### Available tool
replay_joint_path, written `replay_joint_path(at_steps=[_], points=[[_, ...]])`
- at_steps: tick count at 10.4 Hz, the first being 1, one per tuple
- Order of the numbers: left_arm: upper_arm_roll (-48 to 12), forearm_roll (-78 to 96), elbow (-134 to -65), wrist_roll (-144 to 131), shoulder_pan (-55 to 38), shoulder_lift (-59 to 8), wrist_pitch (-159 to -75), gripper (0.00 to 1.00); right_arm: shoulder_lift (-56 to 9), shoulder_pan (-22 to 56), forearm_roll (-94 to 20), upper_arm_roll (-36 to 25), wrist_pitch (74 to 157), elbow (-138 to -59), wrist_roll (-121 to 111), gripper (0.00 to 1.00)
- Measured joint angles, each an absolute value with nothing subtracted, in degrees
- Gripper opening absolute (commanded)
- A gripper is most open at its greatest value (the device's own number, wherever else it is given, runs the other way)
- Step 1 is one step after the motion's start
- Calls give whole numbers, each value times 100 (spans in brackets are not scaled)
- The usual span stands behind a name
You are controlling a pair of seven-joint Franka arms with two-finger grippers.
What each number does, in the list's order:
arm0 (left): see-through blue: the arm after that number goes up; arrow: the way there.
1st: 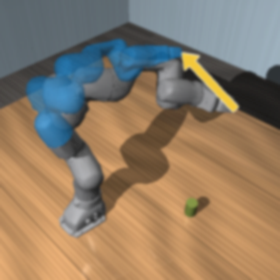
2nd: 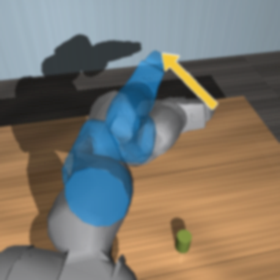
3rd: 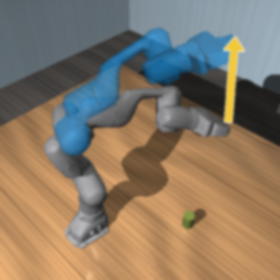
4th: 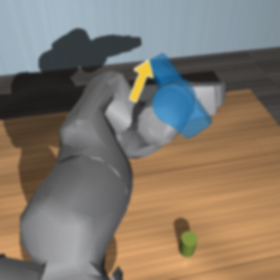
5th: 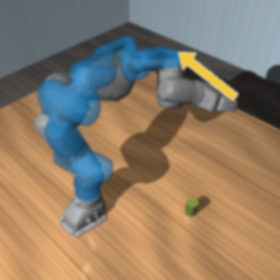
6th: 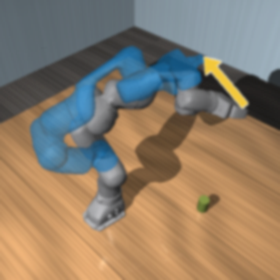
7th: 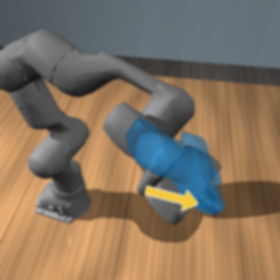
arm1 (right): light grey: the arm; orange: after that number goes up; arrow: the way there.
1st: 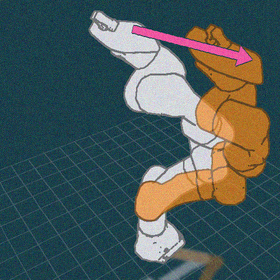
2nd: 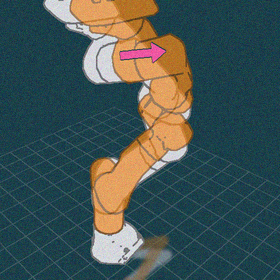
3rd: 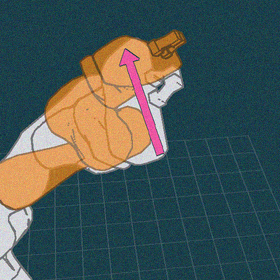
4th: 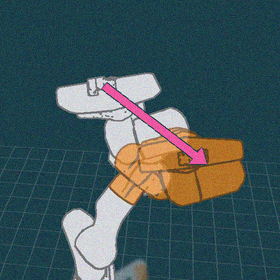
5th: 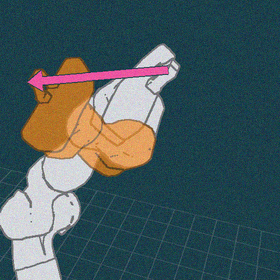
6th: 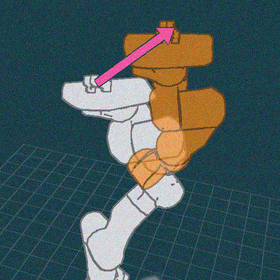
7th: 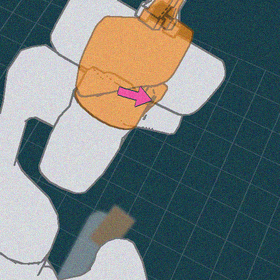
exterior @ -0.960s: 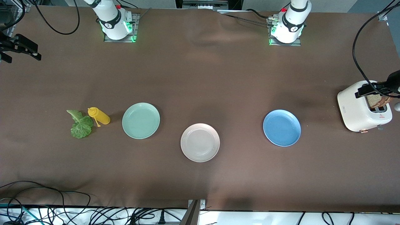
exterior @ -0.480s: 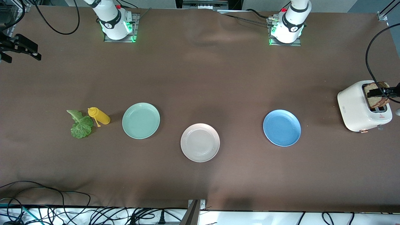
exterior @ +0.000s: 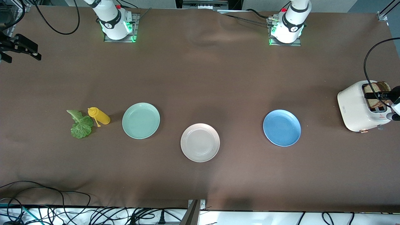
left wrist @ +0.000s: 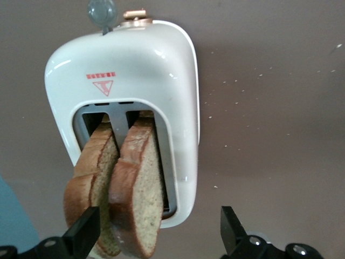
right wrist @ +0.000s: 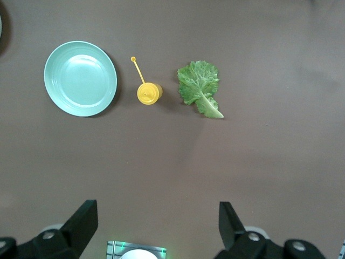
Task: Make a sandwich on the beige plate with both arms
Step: 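Reach the left gripper into the toaster and grasp a bread slice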
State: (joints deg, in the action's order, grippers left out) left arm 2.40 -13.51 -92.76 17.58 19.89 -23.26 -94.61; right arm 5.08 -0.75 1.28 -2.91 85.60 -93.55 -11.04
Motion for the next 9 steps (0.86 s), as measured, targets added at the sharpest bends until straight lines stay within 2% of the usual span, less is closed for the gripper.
replay_joint_path(at_steps=[3, 4, 6, 8, 9], points=[[272, -1364, -9270, 1813, 2011, -2350, -9456, 96, 508, -75, 128, -291, 8559, -9355, -1104, 100], [269, -1364, -9268, 1815, 2010, -2350, -9454, 90, 508, -76, 128, -291, 8559, -9355, -1104, 100], [258, -1364, -9270, 1816, 1997, -2355, -9333, 64, 508, -76, 128, -291, 8559, -9355, -1104, 100], [253, -1364, -9277, 1816, 1985, -2402, -9122, 22, 508, -75, 130, -291, 8559, -9355, -1104, 100], [253, -1364, -9279, 1816, 1985, -2429, -9090, 5, 508, -75, 130, -291, 8559, -9355, -1104, 100]])
